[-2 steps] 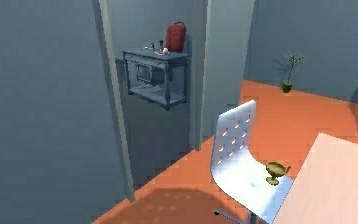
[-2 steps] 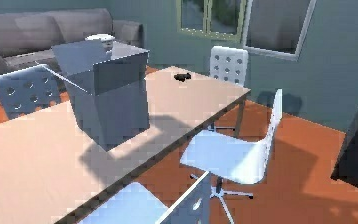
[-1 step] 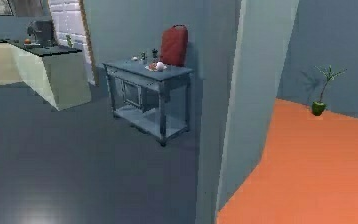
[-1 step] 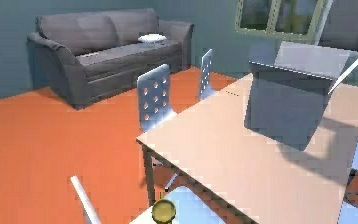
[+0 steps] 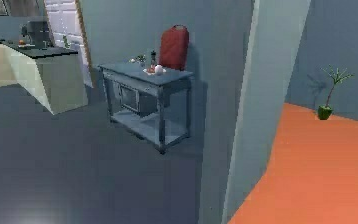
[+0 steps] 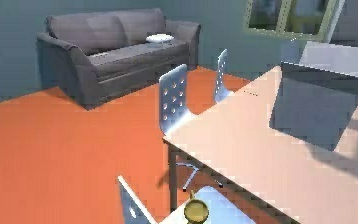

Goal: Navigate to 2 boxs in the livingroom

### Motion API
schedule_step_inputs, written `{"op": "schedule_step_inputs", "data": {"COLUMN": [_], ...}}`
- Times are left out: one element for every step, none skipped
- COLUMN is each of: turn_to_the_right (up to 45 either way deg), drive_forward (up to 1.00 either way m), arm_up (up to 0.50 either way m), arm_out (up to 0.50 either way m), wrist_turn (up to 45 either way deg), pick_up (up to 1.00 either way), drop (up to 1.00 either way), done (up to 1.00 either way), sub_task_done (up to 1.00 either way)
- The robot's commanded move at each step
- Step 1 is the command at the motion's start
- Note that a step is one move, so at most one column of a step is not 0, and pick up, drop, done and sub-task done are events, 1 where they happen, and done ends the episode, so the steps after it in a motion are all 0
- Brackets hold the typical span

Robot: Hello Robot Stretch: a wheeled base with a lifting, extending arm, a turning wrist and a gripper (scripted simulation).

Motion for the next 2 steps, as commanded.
{"op": "schedule_step_inputs", "data": {"turn_to_the_right": [36.0,0.0], "drive_forward": [0.00,1.00], "arm_up": [0.00,0.00], "arm_out": [0.00,0.00], "wrist_turn": [0.0,0.0], "pick_up": [0.00,0.00], "drop": [0.00,0.00], "done": [0.00,0.00], "sub_task_done": [0.00,0.00]}}
